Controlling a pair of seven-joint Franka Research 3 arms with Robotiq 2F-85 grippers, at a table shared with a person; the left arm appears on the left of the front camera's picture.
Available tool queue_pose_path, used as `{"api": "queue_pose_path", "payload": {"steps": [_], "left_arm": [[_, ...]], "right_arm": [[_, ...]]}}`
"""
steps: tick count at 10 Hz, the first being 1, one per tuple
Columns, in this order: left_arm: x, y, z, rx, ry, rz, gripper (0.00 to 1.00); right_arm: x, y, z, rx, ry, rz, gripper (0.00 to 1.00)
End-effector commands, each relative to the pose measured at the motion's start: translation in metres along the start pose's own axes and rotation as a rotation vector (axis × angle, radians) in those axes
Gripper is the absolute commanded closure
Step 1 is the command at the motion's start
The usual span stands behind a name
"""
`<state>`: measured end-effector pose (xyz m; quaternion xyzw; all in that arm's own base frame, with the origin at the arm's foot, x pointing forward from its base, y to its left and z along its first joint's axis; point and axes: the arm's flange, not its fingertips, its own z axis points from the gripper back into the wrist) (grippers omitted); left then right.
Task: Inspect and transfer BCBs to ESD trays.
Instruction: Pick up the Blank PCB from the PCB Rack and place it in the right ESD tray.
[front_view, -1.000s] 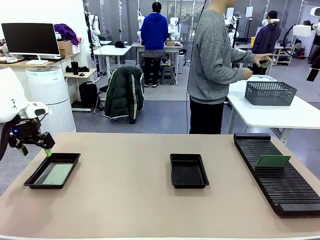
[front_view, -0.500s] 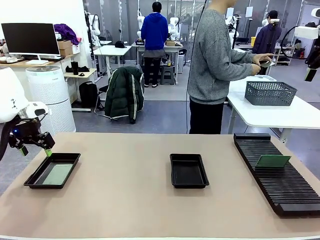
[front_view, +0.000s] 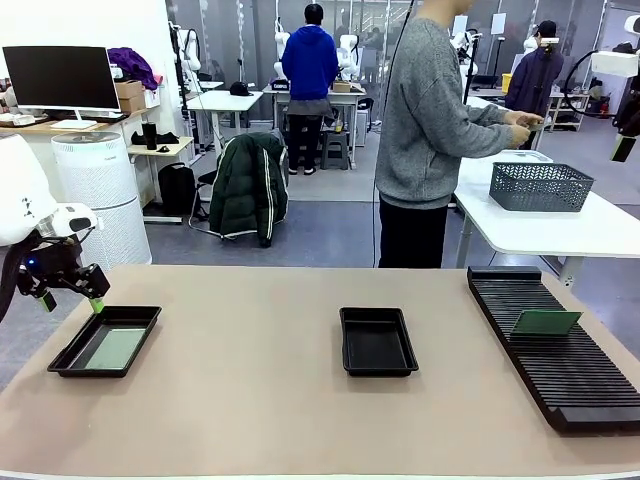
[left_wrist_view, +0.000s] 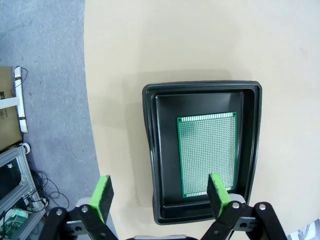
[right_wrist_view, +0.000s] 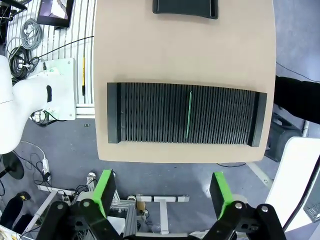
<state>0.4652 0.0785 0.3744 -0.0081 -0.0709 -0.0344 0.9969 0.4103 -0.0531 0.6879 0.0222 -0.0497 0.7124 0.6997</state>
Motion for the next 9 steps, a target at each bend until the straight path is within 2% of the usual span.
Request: {"api": "queue_pose_path", "payload": {"steps": [1,4,9], "left_arm": [[0.000,0.001,0.000,-0.001,-0.003,0.001,0.00],[0.000,0.001,0.000,-0.001,-0.003,0.001,0.00],[0.000,0.001,0.000,-0.001,-0.003,0.001,0.00]], "right_arm": [[0.002,0.002,0.000,-0.006,-0.001,-0.020,0.00],[0.000,0.000,0.000,0.000,0.000,0.000,0.00],[0.000,0.005,-0.049,-0.072,0.017,0.055,0.00]]}}
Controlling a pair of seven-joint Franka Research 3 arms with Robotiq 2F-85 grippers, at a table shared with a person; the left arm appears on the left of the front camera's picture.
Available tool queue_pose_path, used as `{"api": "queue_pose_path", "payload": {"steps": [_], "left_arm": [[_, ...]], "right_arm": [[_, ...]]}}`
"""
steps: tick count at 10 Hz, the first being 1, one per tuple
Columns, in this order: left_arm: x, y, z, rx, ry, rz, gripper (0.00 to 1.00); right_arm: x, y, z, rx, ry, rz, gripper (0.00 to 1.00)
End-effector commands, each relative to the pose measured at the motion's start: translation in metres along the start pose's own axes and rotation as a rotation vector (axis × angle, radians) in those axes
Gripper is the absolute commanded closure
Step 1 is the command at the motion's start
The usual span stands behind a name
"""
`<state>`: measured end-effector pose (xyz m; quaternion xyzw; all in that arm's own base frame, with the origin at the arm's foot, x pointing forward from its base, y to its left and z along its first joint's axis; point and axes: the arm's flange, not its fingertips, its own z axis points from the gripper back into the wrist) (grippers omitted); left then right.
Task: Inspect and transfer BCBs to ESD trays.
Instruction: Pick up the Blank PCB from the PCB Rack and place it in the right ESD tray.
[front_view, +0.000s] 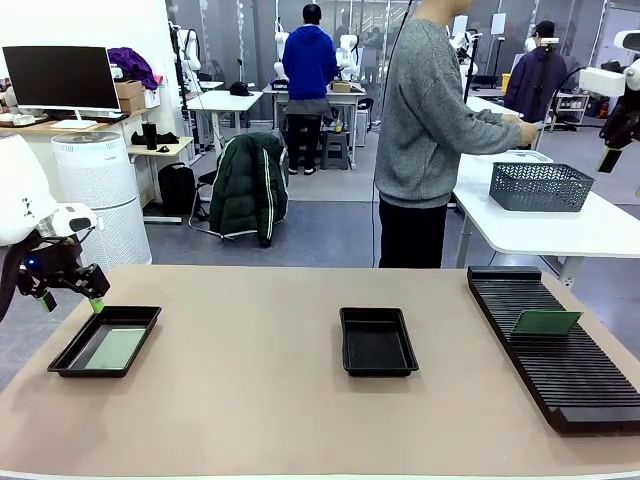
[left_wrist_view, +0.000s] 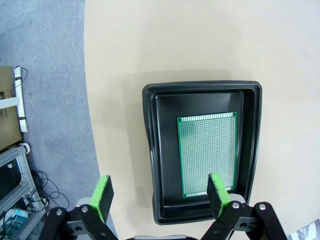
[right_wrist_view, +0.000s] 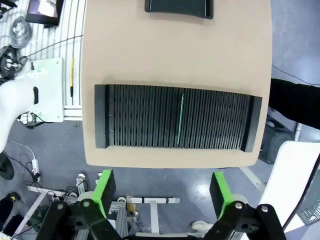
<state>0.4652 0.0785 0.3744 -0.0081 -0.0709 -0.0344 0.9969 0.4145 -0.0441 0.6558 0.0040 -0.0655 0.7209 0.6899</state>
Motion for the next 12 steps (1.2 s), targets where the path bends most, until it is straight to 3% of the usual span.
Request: {"api": "queue_pose_path", "payload": {"steps": [1,12], "left_arm": [[0.000,0.001,0.000,-0.001,-0.003,0.001,0.00],[0.000,0.001,0.000,-0.001,-0.003,0.001,0.00]], "right_arm": [[-0.010,0.009,-0.027,-0.037,0.009,0.035,0.00],[-0.030,0.003,-0.134,-0.077,0.072,0.010,0.00]]}}
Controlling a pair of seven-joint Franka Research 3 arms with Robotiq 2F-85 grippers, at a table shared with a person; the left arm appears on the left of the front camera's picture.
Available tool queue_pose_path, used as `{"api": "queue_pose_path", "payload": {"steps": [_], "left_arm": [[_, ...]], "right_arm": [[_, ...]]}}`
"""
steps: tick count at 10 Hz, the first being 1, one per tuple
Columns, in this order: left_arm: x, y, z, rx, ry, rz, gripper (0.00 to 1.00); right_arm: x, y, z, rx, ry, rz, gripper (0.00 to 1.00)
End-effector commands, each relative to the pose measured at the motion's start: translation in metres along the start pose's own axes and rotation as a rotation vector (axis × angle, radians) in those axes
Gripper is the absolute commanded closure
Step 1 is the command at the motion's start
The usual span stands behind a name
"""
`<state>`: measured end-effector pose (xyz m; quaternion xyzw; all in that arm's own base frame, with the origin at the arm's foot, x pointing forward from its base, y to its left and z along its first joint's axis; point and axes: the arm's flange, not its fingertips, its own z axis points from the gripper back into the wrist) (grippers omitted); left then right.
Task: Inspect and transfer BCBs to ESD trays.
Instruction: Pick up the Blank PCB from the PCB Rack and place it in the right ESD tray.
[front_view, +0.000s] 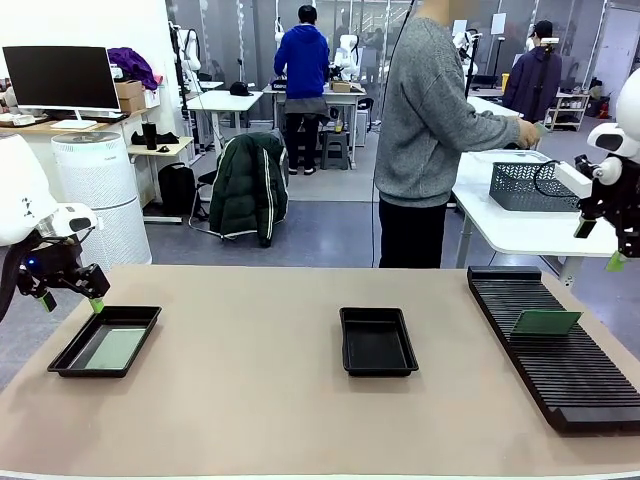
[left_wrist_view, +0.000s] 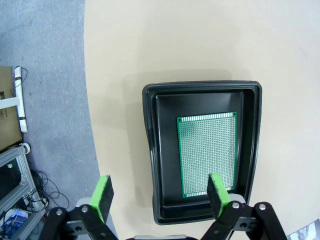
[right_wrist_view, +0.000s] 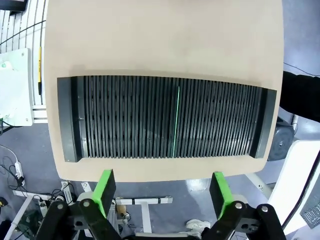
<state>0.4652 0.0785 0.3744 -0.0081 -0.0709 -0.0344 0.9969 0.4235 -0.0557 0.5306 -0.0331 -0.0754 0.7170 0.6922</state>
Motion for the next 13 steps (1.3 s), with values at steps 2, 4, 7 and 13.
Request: {"api": "queue_pose_path", "payload": {"steps": [2,4,7,13], "left_arm": [[0.000,0.001,0.000,-0.001,-0.003,0.001,0.00],[0.000,0.001,0.000,-0.001,-0.003,0.001,0.00],[0.000,0.001,0.000,-0.001,-0.003,0.001,0.00],[0.000,0.001,0.000,-0.001,-0.003,0.001,0.00]], "right_arm": [[-0.006,-0.001,-0.027,-0.004,0.029,0.019,0.00],[-0.005,-0.004,-0.045,-0.009,0.037,0.014,0.00],[-0.005,-0.006,-0.066,-0.021,0.043,0.022,0.00],[-0.016,-0.009,-0.116,-0.036,0.036,0.012,0.00]]}}
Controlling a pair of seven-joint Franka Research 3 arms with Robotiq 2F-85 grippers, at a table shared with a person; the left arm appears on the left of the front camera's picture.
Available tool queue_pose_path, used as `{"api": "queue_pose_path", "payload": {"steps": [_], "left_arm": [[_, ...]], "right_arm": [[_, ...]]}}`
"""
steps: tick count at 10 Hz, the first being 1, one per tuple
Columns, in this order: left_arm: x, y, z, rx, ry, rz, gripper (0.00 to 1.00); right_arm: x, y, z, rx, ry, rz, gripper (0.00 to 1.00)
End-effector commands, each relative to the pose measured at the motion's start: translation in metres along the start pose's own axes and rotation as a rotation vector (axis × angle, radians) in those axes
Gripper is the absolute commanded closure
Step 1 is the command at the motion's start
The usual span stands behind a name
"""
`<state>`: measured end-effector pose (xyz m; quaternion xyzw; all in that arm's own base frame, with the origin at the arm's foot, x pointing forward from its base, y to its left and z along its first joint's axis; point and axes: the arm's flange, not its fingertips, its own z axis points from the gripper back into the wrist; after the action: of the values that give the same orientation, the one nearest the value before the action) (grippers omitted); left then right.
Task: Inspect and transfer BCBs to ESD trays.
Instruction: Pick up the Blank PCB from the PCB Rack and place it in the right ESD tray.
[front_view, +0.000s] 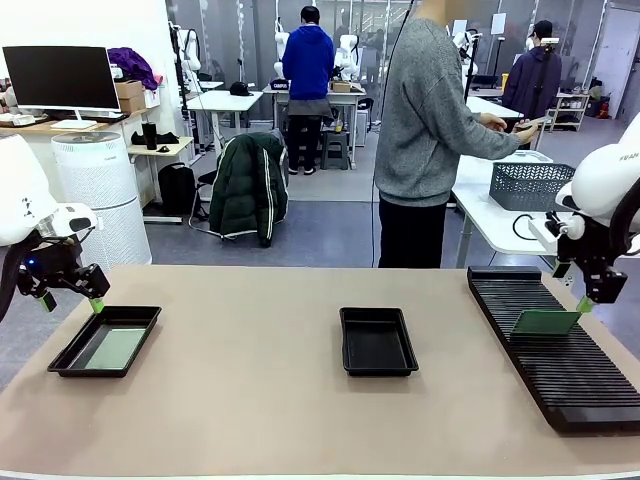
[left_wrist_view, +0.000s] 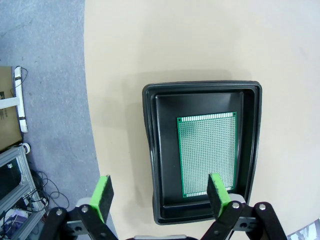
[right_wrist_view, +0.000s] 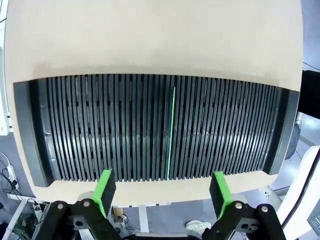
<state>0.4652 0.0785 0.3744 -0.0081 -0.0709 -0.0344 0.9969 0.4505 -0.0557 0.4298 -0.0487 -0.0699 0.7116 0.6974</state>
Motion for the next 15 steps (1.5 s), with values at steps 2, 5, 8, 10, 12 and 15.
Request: {"api": "queue_pose_path", "payload": {"steps": [2,5,8,10,12,15], "left_arm": [[0.000,0.001,0.000,-0.001,-0.003,0.001,0.00],[0.000,0.001,0.000,-0.001,-0.003,0.001,0.00],[0.000,0.001,0.000,-0.001,-0.003,0.001,0.00],[0.000,0.001,0.000,-0.001,-0.003,0.001,0.00],[0.000,0.001,0.000,-0.001,-0.003,0.001,0.00],[0.000,0.001,0.000,-0.001,-0.003,0.001,0.00]], "right_arm": [[-0.013,0.006,-0.026,-0.055,-0.006,0.017,0.00],[-0.018,0.012,-0.044,-0.094,-0.022,0.005,0.00],[-0.020,0.015,-0.060,-0.103,-0.058,-0.007,0.00],[-0.021,0.018,-0.067,-0.112,-0.085,-0.017,0.00],[-0.019,0.019,-0.070,-0.121,-0.097,-0.018,0.00],[-0.015,0.019,-0.075,-0.118,-0.091,-0.033,0.00]]}}
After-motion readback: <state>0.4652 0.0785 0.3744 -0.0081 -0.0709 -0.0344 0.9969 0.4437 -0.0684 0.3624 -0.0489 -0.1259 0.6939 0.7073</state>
